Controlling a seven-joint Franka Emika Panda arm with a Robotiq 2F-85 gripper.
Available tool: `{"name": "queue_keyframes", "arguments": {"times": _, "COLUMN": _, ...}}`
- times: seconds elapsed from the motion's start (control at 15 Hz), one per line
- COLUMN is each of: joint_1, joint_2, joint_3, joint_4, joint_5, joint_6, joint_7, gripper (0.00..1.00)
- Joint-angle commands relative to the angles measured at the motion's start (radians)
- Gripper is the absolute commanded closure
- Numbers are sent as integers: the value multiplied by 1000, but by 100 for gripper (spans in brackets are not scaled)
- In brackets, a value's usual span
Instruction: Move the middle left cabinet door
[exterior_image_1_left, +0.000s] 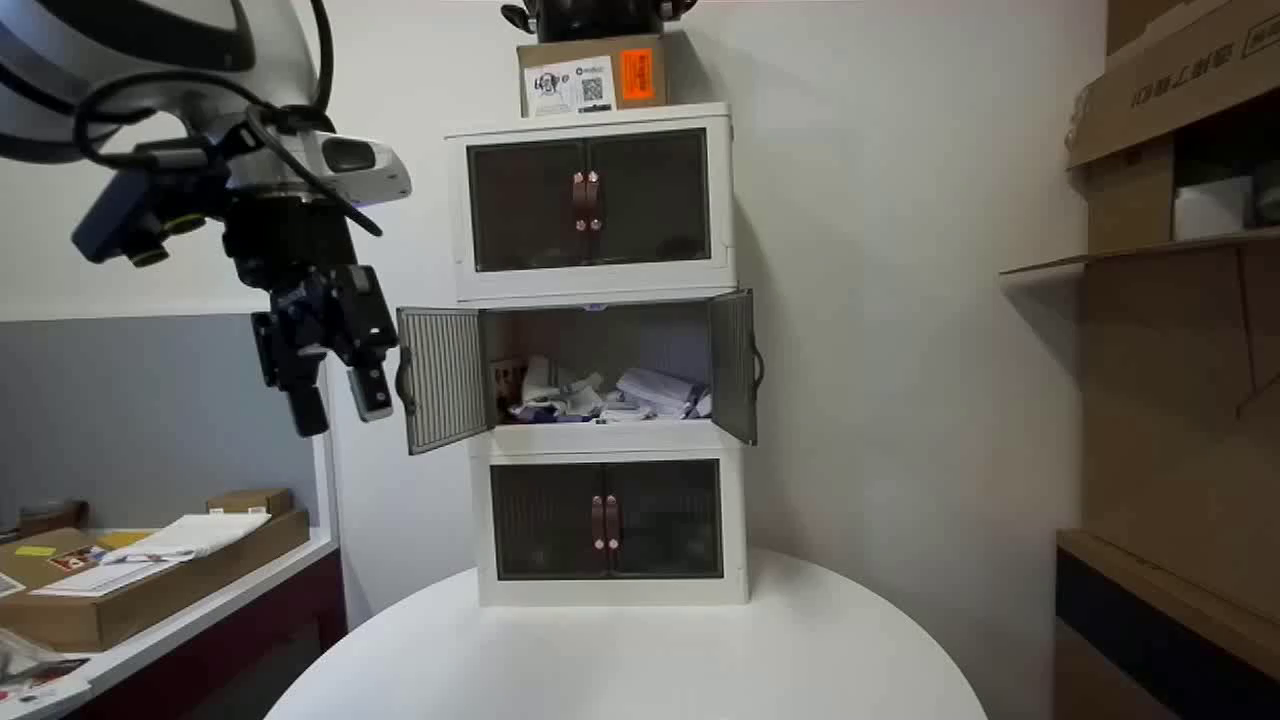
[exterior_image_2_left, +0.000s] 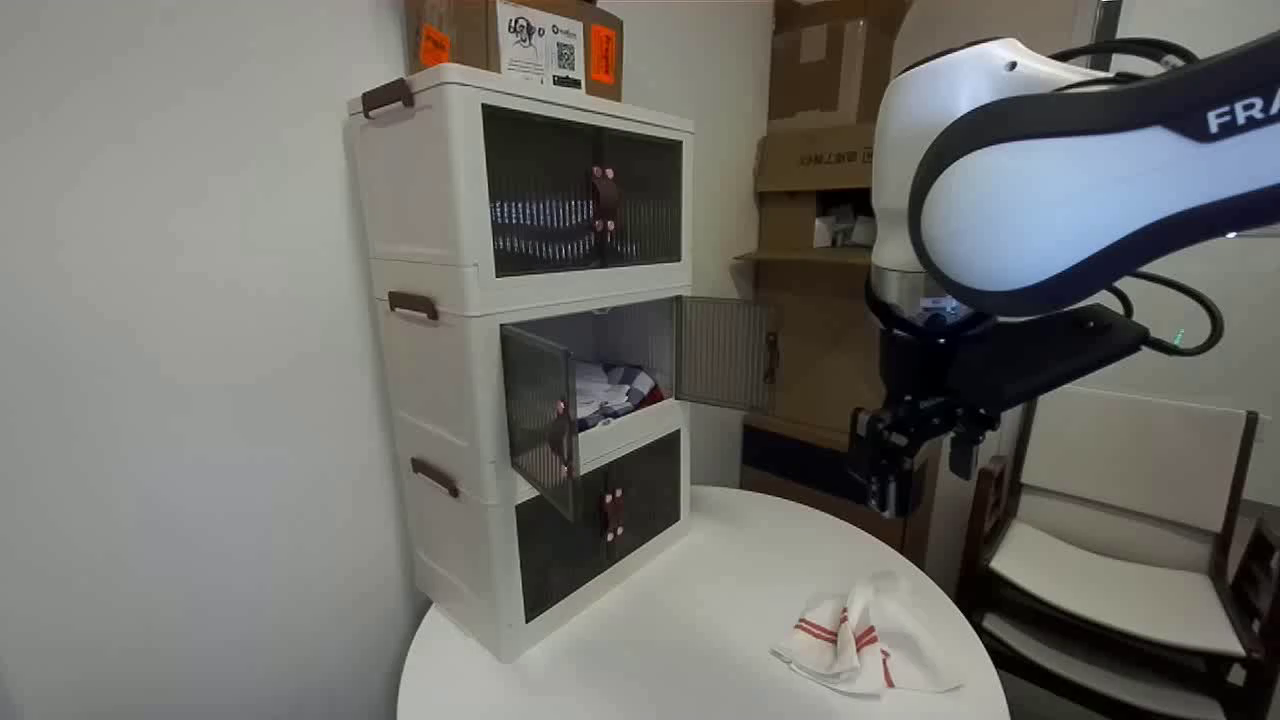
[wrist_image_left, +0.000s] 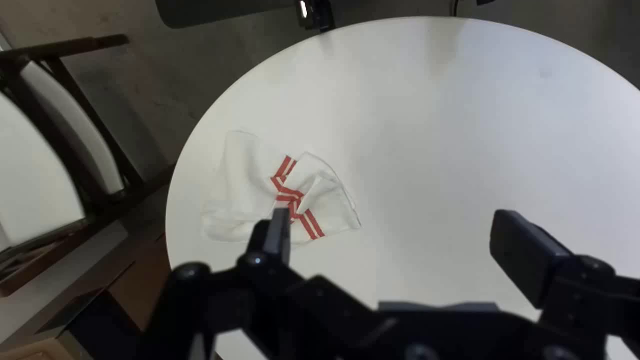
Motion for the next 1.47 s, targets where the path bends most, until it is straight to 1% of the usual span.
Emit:
{"name": "queue_keyframes", "arguments": {"times": 0.0, "joint_1": 12, "joint_2": 2, "joint_3": -10, "joint_4": 2, "joint_5": -8, "joint_6": -3, "joint_7": 8, "gripper": 0}}
{"name": "queue_keyframes", "arguments": {"times": 0.33, "joint_1": 12, "joint_2": 2, "joint_3": -10, "joint_4": 2, "joint_5": -8, "joint_6": -3, "joint_7": 8, "gripper": 0}}
{"name": "queue_keyframes", "arguments": {"times": 0.47, "joint_1": 9, "joint_2": 16, "joint_3": -50, "joint_4": 17, "joint_5": -31, "joint_6": 13, "joint_7": -65, "gripper": 0}}
{"name": "queue_keyframes", "arguments": {"times": 0.67, "joint_1": 10, "joint_2": 37, "joint_3": -141, "joint_4": 36, "joint_5": -63, "joint_6": 48, "joint_7": -215, "gripper": 0}}
{"name": "queue_keyframes", "arguments": {"times": 0.8, "joint_1": 16, "joint_2": 54, "joint_3": -204, "joint_4": 61, "joint_5": -67, "joint_6": 67, "joint_7": -315, "gripper": 0}}
{"name": "queue_keyframes", "arguments": {"times": 1.0, "joint_1": 19, "joint_2": 108, "joint_3": -263, "joint_4": 115, "joint_5": -44, "joint_6": 99, "joint_7": -392, "gripper": 0}}
{"name": "queue_keyframes", "arguments": {"times": 1.2, "joint_1": 32, "joint_2": 165, "joint_3": -268, "joint_4": 162, "joint_5": -22, "joint_6": 158, "joint_7": -400, "gripper": 0}}
{"name": "queue_keyframes", "arguments": {"times": 1.4, "joint_1": 62, "joint_2": 246, "joint_3": -240, "joint_4": 208, "joint_5": -7, "joint_6": 212, "joint_7": -384, "gripper": 0}}
